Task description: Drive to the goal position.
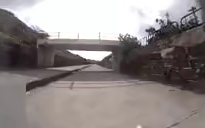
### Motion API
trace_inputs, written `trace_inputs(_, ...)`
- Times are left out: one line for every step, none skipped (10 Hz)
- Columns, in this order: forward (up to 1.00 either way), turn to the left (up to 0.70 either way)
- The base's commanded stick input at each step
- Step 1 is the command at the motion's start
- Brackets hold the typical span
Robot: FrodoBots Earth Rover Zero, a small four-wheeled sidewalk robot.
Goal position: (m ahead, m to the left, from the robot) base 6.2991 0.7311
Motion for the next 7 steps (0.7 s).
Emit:
trace_inputs(1.00,0.00)
trace_inputs(1.00,0.00)
trace_inputs(1.00,0.00)
trace_inputs(1.00,0.00)
trace_inputs(1.00,0.00)
trace_inputs(1.00,0.00)
trace_inputs(1.00,0.00)
